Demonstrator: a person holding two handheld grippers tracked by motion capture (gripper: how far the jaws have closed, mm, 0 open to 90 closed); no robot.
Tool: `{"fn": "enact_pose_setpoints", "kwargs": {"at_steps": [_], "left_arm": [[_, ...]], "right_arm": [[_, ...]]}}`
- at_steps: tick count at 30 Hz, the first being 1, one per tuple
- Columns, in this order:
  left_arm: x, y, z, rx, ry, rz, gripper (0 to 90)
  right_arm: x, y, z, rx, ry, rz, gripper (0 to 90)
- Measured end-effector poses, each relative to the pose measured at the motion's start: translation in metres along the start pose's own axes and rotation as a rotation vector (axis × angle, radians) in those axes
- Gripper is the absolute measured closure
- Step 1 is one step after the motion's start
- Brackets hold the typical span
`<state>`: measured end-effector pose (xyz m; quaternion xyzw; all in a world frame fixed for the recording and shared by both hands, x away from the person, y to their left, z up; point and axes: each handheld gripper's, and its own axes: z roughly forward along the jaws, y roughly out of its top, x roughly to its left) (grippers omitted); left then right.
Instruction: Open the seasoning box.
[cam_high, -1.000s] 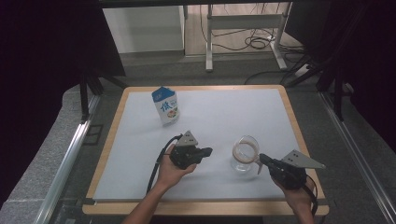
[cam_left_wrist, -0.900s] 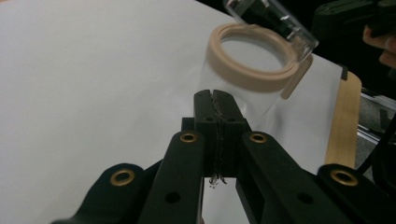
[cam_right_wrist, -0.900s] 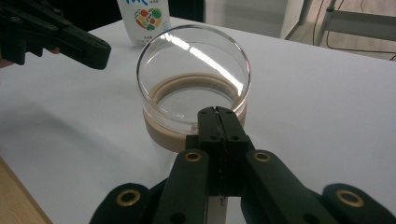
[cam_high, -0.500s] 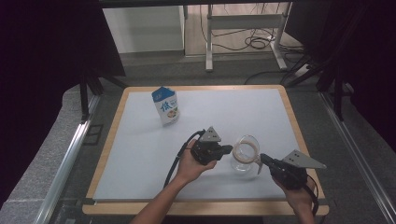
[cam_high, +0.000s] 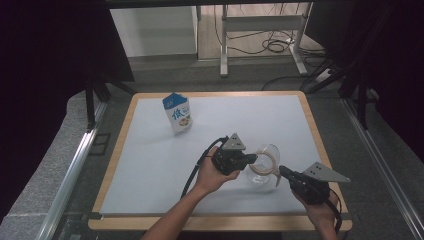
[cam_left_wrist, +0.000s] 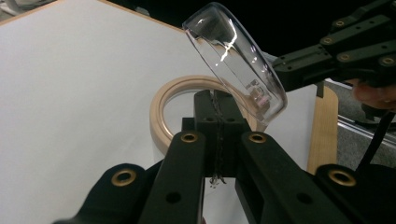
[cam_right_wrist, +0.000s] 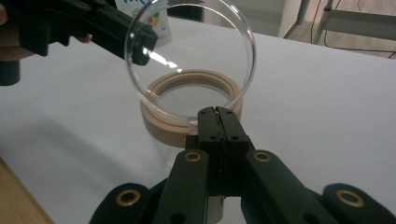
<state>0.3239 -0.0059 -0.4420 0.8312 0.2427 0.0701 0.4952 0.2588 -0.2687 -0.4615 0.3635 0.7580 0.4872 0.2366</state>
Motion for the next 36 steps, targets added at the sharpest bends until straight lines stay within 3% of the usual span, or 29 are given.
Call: {"fn": "enact_pose_setpoints", "kwargs": {"at_steps": [7, 13, 17, 19, 24, 36], "left_arm": [[-0.002, 0.002, 0.001, 0.010, -0.005, 0.008, 90.0], [-0.008, 0.009, 0.003, 0.011, -0.007, 0.032, 90.0], [-0.014, 0.016, 0.004, 0.011, -0.014, 0.046, 90.0], [-0.016, 0.017, 0.004, 0.010, -0.016, 0.054, 90.0], [-0.023, 0.020, 0.009, 0.021, -0.024, 0.070, 90.0], [-0.031, 0.022, 0.008, 0.019, -0.032, 0.095, 90.0]], "right_arm": [[0.010, -0.004, -0.008, -0.019, 0.034, -0.011, 90.0], [0.017, -0.018, -0.005, -0.001, 0.079, -0.015, 90.0], [0.013, -0.025, -0.005, 0.005, 0.090, -0.005, 89.4], [0.001, -0.027, -0.013, -0.028, 0.102, 0.037, 89.4], [-0.026, -0.038, -0.026, -0.036, 0.022, 0.099, 85.4], [-0.032, -0.052, -0.010, 0.024, -0.041, 0.122, 70.7]]}}
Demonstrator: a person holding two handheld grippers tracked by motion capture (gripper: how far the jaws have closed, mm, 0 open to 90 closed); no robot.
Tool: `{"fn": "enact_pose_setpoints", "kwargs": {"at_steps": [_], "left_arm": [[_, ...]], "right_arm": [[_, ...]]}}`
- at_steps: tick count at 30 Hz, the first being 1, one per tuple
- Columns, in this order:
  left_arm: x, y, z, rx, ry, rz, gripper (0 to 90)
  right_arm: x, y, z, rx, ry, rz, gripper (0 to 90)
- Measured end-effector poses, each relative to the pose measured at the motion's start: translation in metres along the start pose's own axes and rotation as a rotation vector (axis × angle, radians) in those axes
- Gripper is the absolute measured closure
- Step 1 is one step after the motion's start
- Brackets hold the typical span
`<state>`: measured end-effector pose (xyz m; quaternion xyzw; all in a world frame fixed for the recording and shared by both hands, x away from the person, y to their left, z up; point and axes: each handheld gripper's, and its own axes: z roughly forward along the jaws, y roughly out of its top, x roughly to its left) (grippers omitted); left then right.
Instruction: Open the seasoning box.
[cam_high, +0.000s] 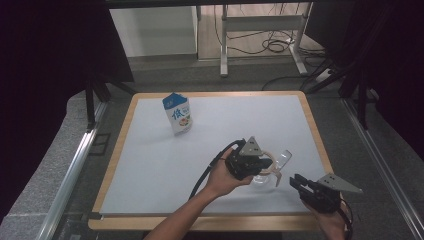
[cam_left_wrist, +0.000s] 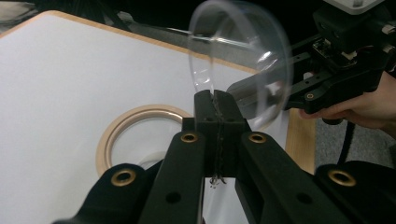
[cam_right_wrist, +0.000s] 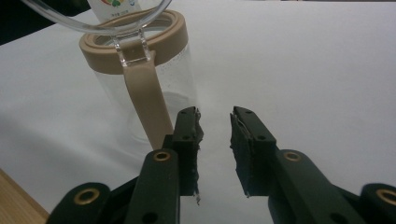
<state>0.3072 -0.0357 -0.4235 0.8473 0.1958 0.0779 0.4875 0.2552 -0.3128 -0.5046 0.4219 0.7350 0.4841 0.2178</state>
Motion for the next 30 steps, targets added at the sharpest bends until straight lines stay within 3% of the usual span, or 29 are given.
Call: {"fn": "enact_pose_setpoints", "kwargs": {"at_steps": [7, 12, 13, 14, 15, 17, 19, 25, 30], "left_arm": [[0.010, -0.008, -0.013, -0.023, 0.010, -0.034, 86.5], [0.020, -0.022, -0.028, -0.040, 0.043, -0.068, 74.6], [0.023, -0.025, -0.031, -0.038, 0.050, -0.076, 71.1], [0.025, -0.029, -0.034, -0.035, 0.058, -0.080, 61.5], [0.026, -0.032, -0.037, -0.037, 0.069, -0.081, 61.5], [0.030, -0.041, -0.045, -0.040, 0.108, -0.079, 55.8], [0.033, -0.049, -0.052, -0.044, 0.120, -0.091, 46.1], [0.047, -0.081, -0.079, -0.055, 0.170, -0.129, 35.8], [0.057, -0.103, -0.097, -0.073, 0.195, -0.172, 30.0]], "right_arm": [[0.000, -0.001, 0.003, 0.010, -0.012, 0.000, 64.5], [-0.001, -0.002, 0.004, 0.010, -0.033, 0.004, 55.6], [-0.001, -0.002, 0.004, 0.011, -0.038, 0.003, 54.0], [0.000, -0.002, 0.005, 0.016, -0.041, 0.000, 50.3], [0.000, -0.002, 0.005, 0.016, -0.041, 0.000, 50.3], [0.002, -0.003, 0.006, 0.015, -0.048, -0.003, 47.4], [0.004, -0.003, 0.007, 0.018, -0.052, -0.014, 43.9], [0.009, -0.003, 0.005, 0.011, -0.056, -0.015, 41.1], [0.025, -0.006, -0.003, -0.001, -0.032, -0.026, 40.4]]}}
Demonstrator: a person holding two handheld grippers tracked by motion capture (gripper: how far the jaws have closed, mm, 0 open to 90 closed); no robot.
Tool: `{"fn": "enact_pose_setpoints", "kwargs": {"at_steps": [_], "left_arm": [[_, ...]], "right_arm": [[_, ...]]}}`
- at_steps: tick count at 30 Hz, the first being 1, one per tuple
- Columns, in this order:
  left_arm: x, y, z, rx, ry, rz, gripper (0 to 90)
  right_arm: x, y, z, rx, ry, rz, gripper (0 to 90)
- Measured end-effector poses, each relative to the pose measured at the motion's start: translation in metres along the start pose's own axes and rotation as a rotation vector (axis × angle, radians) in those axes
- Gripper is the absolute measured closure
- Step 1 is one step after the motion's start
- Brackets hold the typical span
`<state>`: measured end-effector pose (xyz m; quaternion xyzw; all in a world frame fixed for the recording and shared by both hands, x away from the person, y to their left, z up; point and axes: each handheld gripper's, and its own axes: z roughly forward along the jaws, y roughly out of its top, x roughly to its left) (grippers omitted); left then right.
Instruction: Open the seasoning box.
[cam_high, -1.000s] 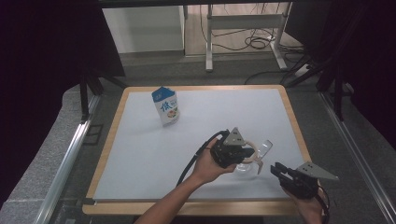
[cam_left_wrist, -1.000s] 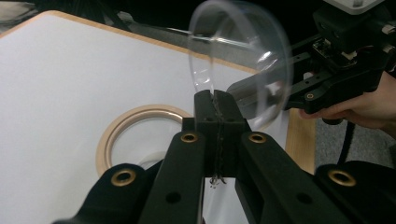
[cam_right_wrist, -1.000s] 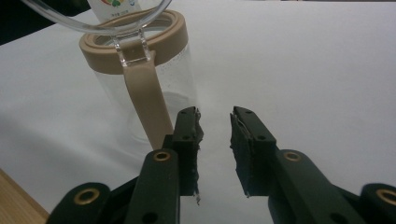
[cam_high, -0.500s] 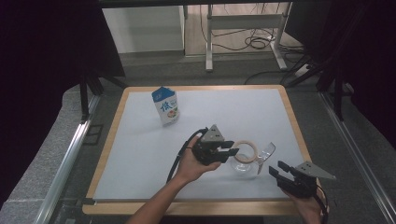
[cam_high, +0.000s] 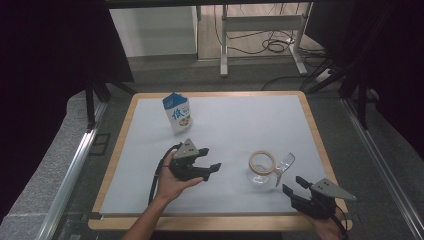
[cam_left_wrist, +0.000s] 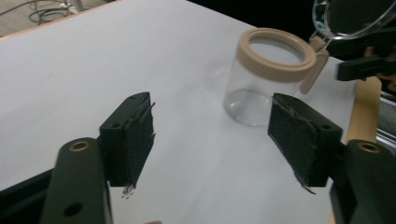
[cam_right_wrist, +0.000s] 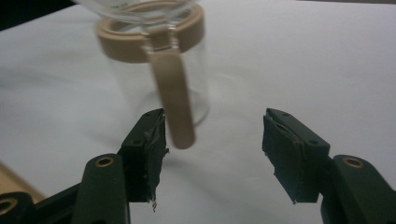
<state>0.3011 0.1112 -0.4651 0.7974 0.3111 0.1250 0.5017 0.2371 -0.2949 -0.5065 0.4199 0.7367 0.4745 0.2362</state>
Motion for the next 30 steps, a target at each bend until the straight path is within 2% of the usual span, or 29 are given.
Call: {"fn": "enact_pose_setpoints", "kwargs": {"at_steps": [4, 5, 7, 11, 13, 17, 22, 24, 27, 29, 30], "left_arm": [[0.010, -0.013, -0.010, -0.001, 0.014, -0.030, 27.3], [0.011, -0.016, -0.011, 0.002, 0.017, -0.033, 26.3], [0.014, -0.020, -0.013, 0.006, 0.021, -0.039, 25.9], [0.021, -0.027, -0.014, 0.017, 0.033, -0.054, 23.3], [0.024, -0.029, -0.017, 0.010, 0.041, -0.059, 22.7], [0.029, -0.032, -0.023, 0.007, 0.054, -0.058, 23.7], [0.037, -0.038, -0.027, 0.016, 0.063, -0.075, 23.5], [0.039, -0.039, -0.030, 0.013, 0.070, -0.083, 23.5], [0.045, -0.040, -0.035, -0.002, 0.082, -0.099, 23.5], [0.048, -0.041, -0.038, -0.016, 0.088, -0.108, 24.4], [0.050, -0.041, -0.040, -0.022, 0.093, -0.109, 24.4]], "right_arm": [[0.017, -0.002, -0.009, -0.001, 0.026, -0.034, 40.3], [0.026, -0.002, -0.014, -0.010, 0.048, -0.045, 40.3], [0.030, -0.002, -0.015, -0.015, 0.060, -0.051, 40.3], [0.054, 0.000, -0.016, -0.038, 0.117, -0.093, 40.3], [0.065, 0.003, -0.010, -0.049, 0.159, -0.107, 40.2], [0.079, 0.008, 0.006, -0.067, 0.199, -0.115, 40.3], [0.090, 0.018, 0.028, -0.065, 0.215, -0.140, 40.3], [0.091, 0.019, 0.031, -0.066, 0.218, -0.147, 40.3], [0.098, 0.028, 0.041, -0.063, 0.227, -0.182, 40.3], [0.106, 0.036, 0.053, -0.058, 0.249, -0.195, 40.3], [0.106, 0.036, 0.053, -0.058, 0.249, -0.195, 40.3]]}}
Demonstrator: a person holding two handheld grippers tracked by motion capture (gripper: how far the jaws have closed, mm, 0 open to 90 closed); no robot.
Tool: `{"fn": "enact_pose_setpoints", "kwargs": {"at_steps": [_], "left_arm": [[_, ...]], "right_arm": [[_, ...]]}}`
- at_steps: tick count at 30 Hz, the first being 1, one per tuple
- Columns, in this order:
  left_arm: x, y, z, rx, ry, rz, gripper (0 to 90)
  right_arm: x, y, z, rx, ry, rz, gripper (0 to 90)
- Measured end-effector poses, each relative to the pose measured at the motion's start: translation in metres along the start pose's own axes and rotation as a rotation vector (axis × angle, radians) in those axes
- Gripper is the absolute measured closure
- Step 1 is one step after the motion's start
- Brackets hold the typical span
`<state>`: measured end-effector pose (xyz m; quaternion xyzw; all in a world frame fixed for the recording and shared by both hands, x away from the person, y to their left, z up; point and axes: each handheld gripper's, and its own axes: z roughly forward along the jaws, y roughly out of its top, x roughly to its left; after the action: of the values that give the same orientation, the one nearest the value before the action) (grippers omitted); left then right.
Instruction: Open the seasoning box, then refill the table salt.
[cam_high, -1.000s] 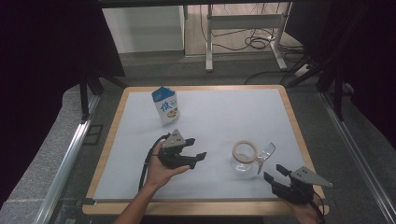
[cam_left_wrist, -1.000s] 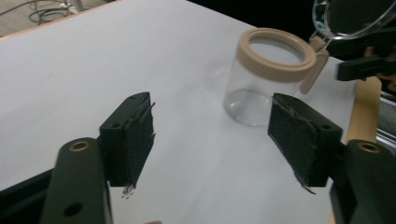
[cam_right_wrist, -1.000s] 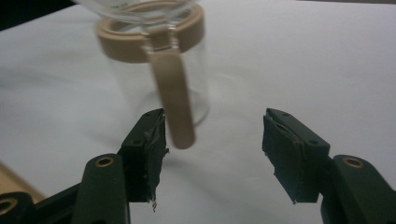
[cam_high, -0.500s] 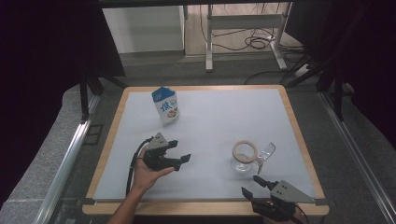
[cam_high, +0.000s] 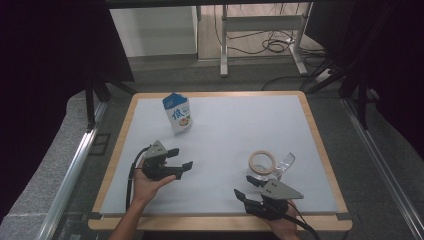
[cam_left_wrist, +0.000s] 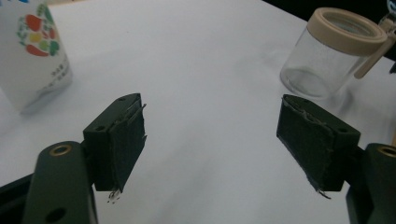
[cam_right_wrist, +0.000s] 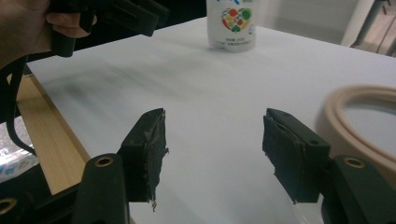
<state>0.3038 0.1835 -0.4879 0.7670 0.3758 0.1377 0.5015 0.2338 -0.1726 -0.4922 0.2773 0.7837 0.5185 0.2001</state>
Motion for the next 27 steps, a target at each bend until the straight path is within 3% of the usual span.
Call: {"fn": "enact_pose_setpoints", "kwargs": {"at_steps": [10, 17, 19, 27], "left_arm": [[0.016, -0.001, -0.011, -0.019, 0.050, -0.020, 26.9], [0.031, 0.000, -0.009, -0.029, 0.092, -0.042, 30.3], [0.041, 0.005, -0.006, -0.050, 0.102, -0.073, 30.3], [0.080, 0.034, 0.009, -0.065, 0.163, -0.124, 36.6]], "right_arm": [[0.008, 0.016, 0.043, 0.018, 0.048, -0.025, 40.0], [0.007, 0.014, 0.054, 0.030, 0.058, -0.003, 39.1], [0.007, 0.013, 0.054, 0.032, 0.060, -0.003, 38.9], [0.007, 0.006, 0.056, 0.053, 0.069, -0.008, 38.0]]}}
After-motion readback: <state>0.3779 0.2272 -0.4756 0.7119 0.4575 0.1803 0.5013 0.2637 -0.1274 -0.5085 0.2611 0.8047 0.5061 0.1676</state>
